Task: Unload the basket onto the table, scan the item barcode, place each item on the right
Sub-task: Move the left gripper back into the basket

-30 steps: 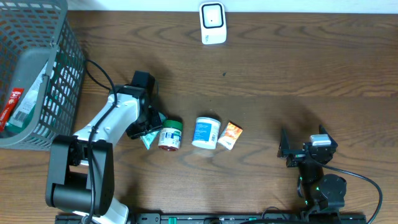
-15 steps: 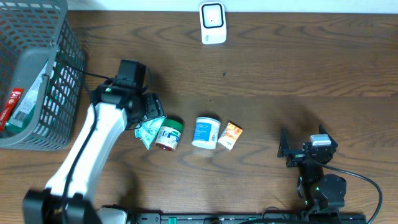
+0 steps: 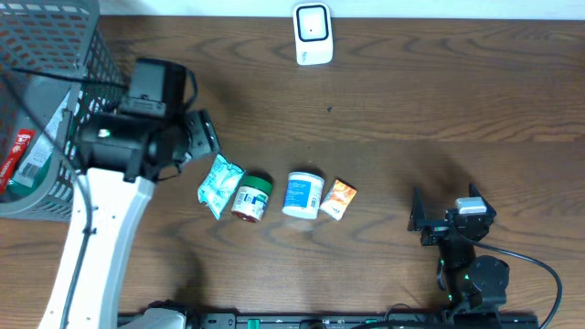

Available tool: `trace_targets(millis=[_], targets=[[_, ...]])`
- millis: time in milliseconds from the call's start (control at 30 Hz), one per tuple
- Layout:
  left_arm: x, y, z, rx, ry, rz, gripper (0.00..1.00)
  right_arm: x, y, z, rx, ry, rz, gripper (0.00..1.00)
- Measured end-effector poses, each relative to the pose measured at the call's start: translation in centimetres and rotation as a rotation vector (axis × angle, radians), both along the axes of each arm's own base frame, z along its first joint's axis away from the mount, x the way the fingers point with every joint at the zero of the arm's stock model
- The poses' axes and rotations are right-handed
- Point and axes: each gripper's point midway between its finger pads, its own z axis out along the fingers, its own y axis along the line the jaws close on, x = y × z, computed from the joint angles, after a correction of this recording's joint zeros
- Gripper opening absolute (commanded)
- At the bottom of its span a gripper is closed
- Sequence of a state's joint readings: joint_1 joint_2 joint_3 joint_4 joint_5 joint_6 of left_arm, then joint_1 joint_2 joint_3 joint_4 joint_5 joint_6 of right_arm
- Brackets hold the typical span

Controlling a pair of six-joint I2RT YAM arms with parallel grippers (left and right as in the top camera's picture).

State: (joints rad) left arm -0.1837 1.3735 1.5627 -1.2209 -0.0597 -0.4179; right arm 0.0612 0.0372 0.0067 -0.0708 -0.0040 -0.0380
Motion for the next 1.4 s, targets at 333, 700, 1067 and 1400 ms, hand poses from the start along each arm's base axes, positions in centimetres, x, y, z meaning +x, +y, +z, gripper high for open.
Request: trace_targets(millis=[333, 700, 1067, 1400], targets=[[1.4, 5.7, 6.7, 0.088, -0.189, 0.164, 0.79, 0.0, 0.0, 0.0, 0.0, 0.001, 0.0, 0.99], [3.6, 9.0, 8.9, 0.129, -0.318, 0.225, 0.79, 0.0, 0.0, 0.0, 0.0, 0.0, 0.0, 0.99], [5.3, 15.4, 9.9, 0.172, -0.398, 0.387, 0.79, 0.0, 0.0, 0.0, 0.0, 0.001, 0.0, 0.99], [6.6, 21.5, 8.6, 0.203, -0.4, 0.524, 0.79, 0.0, 0.0, 0.0, 0.0, 0.001, 0.0, 0.99]])
